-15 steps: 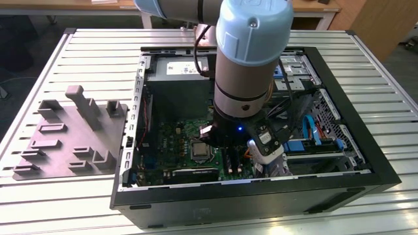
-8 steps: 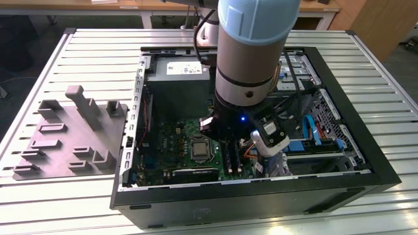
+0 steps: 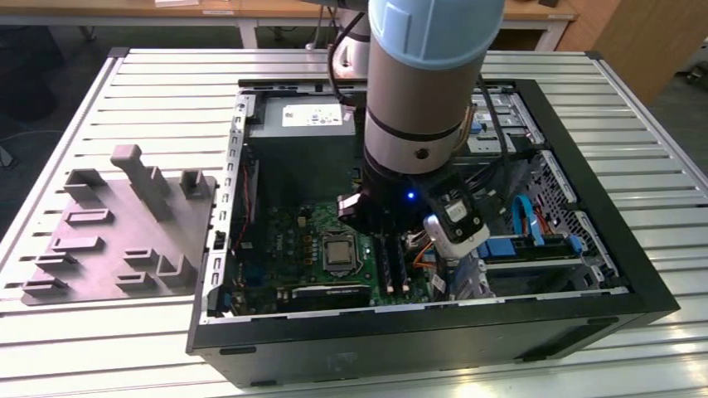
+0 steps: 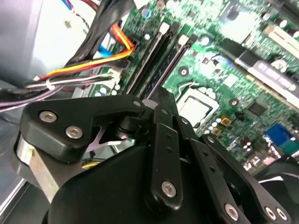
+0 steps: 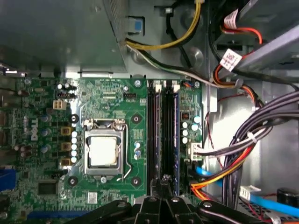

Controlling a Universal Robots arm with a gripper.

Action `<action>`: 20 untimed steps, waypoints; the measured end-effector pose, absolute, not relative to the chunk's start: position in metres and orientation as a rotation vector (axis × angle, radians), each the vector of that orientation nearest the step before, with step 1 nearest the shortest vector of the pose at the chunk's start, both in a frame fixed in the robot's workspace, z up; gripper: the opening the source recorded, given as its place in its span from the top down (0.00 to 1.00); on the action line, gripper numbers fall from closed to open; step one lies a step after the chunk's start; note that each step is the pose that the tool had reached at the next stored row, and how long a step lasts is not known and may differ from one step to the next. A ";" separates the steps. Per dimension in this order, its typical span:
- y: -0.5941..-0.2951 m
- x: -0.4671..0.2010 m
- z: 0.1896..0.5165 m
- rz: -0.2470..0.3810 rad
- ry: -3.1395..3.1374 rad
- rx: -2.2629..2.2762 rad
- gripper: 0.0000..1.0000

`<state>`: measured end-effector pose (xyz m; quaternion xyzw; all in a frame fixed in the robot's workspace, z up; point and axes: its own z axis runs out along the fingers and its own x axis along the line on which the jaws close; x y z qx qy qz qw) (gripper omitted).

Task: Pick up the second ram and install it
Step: 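Press down the second ram until it locks into place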

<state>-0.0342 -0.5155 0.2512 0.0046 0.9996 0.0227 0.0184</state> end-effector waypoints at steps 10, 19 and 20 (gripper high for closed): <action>-0.501 -0.034 0.252 0.070 3.104 0.014 0.90; -0.500 -0.034 0.256 0.070 3.104 0.014 0.90; -0.500 -0.034 0.256 0.071 3.104 0.014 0.90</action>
